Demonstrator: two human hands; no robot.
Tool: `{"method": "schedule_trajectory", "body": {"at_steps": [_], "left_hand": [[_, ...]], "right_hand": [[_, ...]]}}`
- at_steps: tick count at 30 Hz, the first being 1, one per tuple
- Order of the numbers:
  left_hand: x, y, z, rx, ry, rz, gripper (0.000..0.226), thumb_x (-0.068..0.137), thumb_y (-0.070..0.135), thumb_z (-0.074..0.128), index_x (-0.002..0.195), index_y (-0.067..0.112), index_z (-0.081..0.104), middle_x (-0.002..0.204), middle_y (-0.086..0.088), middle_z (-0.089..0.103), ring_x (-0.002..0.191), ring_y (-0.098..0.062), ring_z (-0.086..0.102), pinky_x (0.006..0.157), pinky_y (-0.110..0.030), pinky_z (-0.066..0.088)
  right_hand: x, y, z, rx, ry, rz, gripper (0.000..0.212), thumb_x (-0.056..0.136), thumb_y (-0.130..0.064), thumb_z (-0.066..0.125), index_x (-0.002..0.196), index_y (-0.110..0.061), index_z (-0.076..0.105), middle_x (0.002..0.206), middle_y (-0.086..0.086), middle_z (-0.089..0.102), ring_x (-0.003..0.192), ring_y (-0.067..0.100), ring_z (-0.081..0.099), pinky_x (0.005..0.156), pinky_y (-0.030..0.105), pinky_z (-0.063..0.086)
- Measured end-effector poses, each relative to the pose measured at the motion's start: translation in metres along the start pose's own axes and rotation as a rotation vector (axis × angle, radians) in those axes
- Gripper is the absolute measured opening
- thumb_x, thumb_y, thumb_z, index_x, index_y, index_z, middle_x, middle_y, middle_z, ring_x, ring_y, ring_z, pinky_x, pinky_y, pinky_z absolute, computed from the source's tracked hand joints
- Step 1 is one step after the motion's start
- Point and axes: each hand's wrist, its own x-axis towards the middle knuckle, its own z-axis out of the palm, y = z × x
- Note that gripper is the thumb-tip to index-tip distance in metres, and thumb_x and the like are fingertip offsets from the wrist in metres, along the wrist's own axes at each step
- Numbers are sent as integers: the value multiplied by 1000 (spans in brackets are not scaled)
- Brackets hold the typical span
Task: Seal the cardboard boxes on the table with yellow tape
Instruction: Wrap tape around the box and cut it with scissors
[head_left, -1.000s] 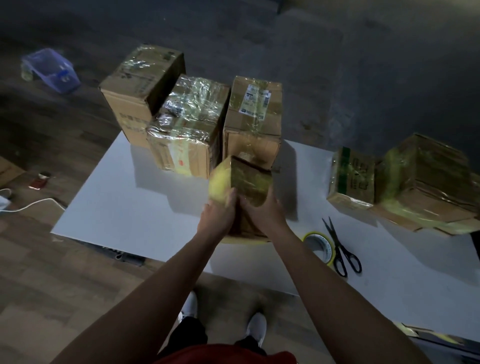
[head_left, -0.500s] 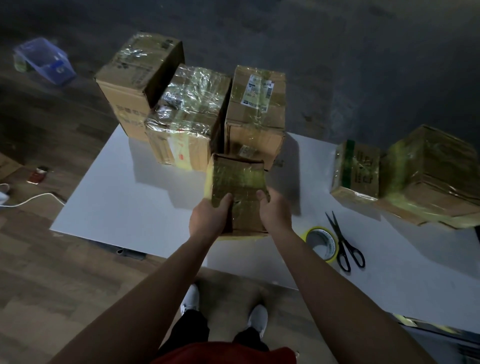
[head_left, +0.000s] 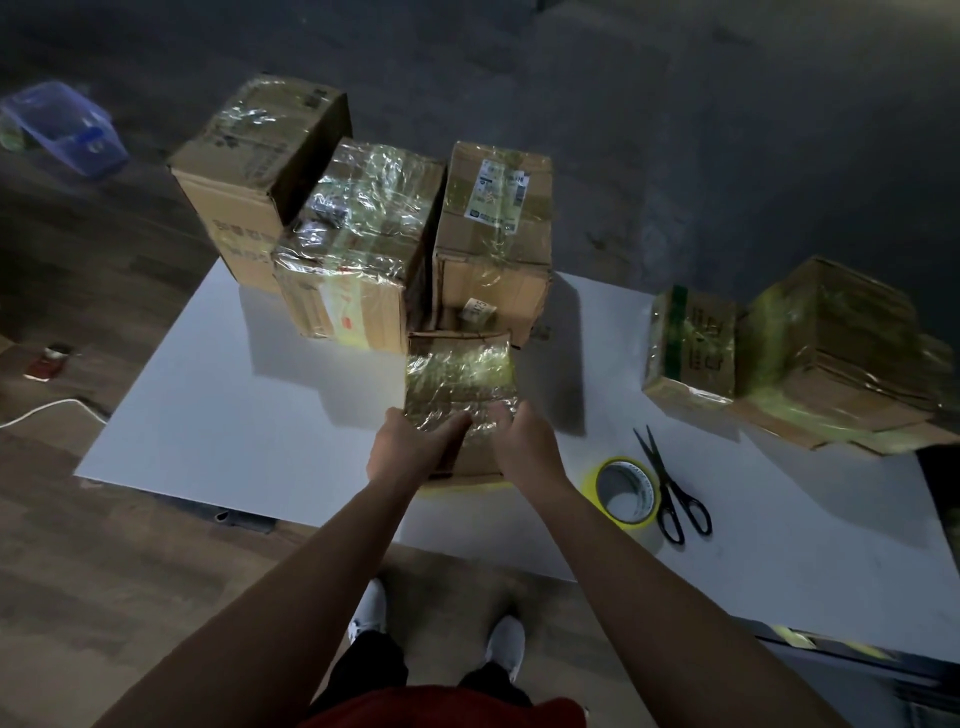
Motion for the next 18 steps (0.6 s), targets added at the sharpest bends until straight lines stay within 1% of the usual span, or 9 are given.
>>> {"method": "schedule_trajectory", "body": {"at_steps": [2, 4, 6, 8, 10, 12, 13, 15, 18], "left_hand": [[4, 2, 6, -113, -35, -27, 84, 70, 60, 75, 123, 3, 46, 108, -7, 57, 94, -24, 57, 76, -35, 51], [7, 5, 11, -306, -93, -106, 78, 69, 55, 78, 121, 4, 48, 107, -7, 59, 96, -26, 61, 83, -41, 56], [10, 7, 15, -492, -197, -196, 67, 71, 50, 78, 114, 4, 56, 100, -12, 66, 87, -29, 67, 75, -43, 59], [11, 8, 18, -571, -323, -216, 51, 83, 45, 72, 109, 2, 61, 89, -12, 68, 76, -28, 68, 61, -34, 57], [10, 11, 23, -549, -340, -199, 52, 87, 48, 65, 112, 2, 59, 93, -12, 67, 78, -27, 67, 61, -32, 56], [5, 15, 28, -427, -231, -153, 60, 88, 51, 59, 124, 3, 50, 111, -16, 62, 96, -33, 64, 79, -43, 57], [3, 18, 28, -329, -176, -118, 61, 91, 50, 54, 128, 3, 46, 121, -19, 58, 106, -36, 60, 89, -48, 53], [-7, 25, 24, -93, -94, 14, 52, 99, 38, 45, 136, 2, 40, 135, -21, 45, 123, -38, 45, 104, -50, 41], [-22, 36, 12, 77, 45, 217, 36, 98, 12, 35, 130, 2, 45, 136, -18, 40, 124, -36, 37, 103, -48, 37]], "right_hand": [[0, 0, -8, -30, 17, -19, 41, 104, -31, 35, 115, 4, 53, 118, 23, 59, 110, 36, 55, 73, 31, 33], [0, -2, -18, -71, 30, -27, 43, 105, -29, 32, 108, 6, 58, 113, 25, 61, 106, 36, 56, 74, 33, 37], [0, -8, -31, -172, 58, -46, 48, 105, -29, 29, 105, 6, 62, 110, 25, 62, 104, 37, 57, 76, 35, 40], [-1, -13, -43, -300, 118, -75, 55, 104, -34, 26, 101, 4, 66, 106, 24, 65, 101, 38, 59, 77, 36, 42], [-2, -15, -51, -400, 171, -130, 59, 104, -38, 25, 99, 1, 69, 102, 23, 67, 99, 38, 62, 80, 37, 45], [-6, -14, -51, -460, 197, -205, 55, 103, -39, 28, 100, -3, 69, 100, 22, 68, 97, 37, 63, 78, 36, 45], [-7, -12, -48, -466, 220, -242, 52, 102, -41, 31, 100, -6, 69, 98, 20, 69, 95, 37, 63, 76, 36, 45], [-6, -5, -43, -366, 271, -281, 45, 98, -49, 41, 95, -13, 68, 94, 11, 69, 90, 32, 63, 74, 35, 47], [4, 0, -39, -97, 174, -265, 41, 86, -55, 60, 98, -16, 65, 97, 2, 61, 96, 25, 59, 79, 36, 49]]}}
